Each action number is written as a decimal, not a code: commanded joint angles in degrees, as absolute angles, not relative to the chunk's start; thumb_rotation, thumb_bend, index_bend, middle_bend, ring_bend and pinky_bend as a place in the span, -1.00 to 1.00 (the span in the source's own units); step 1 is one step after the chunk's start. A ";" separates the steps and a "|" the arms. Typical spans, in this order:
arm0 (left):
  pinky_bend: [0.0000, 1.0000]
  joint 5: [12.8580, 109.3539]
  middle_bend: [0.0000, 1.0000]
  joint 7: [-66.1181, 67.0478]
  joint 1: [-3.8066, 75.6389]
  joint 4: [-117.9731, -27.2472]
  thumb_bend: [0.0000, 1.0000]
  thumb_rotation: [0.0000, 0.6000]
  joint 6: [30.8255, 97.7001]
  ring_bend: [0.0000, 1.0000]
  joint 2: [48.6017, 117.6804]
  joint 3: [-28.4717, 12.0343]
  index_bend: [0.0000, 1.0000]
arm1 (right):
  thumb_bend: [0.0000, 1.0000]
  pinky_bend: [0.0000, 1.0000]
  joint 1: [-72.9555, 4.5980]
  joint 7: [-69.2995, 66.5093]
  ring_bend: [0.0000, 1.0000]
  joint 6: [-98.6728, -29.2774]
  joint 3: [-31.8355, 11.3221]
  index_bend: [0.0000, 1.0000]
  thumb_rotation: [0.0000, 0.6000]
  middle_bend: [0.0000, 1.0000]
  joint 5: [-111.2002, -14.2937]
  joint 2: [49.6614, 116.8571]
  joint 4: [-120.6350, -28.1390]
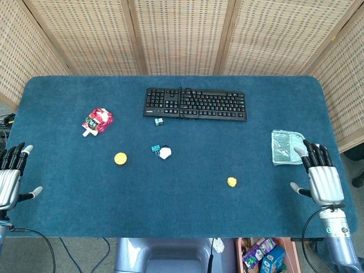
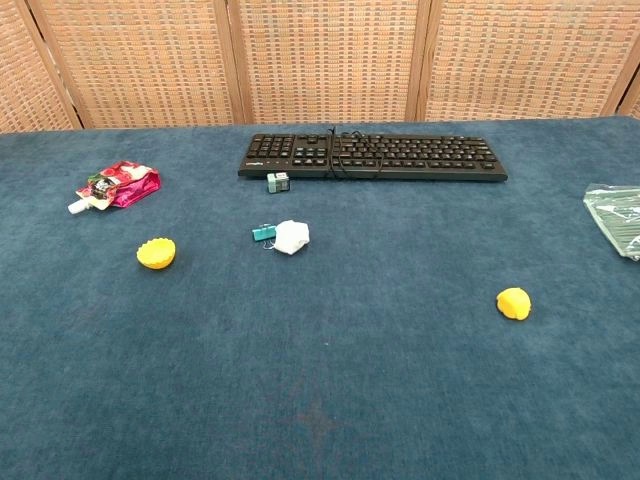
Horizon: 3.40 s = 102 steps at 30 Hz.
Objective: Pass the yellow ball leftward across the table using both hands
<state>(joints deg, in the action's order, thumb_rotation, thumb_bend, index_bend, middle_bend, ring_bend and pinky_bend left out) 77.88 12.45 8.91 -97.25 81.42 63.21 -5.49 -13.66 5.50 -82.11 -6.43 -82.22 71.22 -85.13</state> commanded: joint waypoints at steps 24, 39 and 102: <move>-1.00 76.24 -1.00 12.24 9.27 -95.92 -1.00 1.00 80.66 -1.00 63.60 -5.96 -1.00 | -0.86 -1.00 -26.42 -6.05 -1.00 -63.23 -4.19 -0.59 1.00 -1.00 -88.73 81.32 -75.61; -1.00 74.88 -1.00 13.09 9.95 -94.93 -1.00 1.00 79.23 -1.00 64.42 -5.96 -1.00 | -0.50 -1.00 -30.90 -8.17 -1.00 -56.37 -3.29 -0.36 1.00 -1.00 -87.29 87.44 -70.12; -1.00 73.74 -1.00 10.52 10.72 -94.04 -1.00 1.00 77.08 -1.00 63.63 -5.82 -1.00 | -0.31 -1.00 -52.67 -4.42 -1.00 -41.46 -9.08 0.03 1.00 -1.00 -91.20 86.38 -79.30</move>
<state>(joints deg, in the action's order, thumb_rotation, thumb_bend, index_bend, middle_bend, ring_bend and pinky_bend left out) 73.80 10.59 10.67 -94.10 77.15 63.67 -5.79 -50.43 -5.94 -43.59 -8.75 -90.13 85.02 -80.57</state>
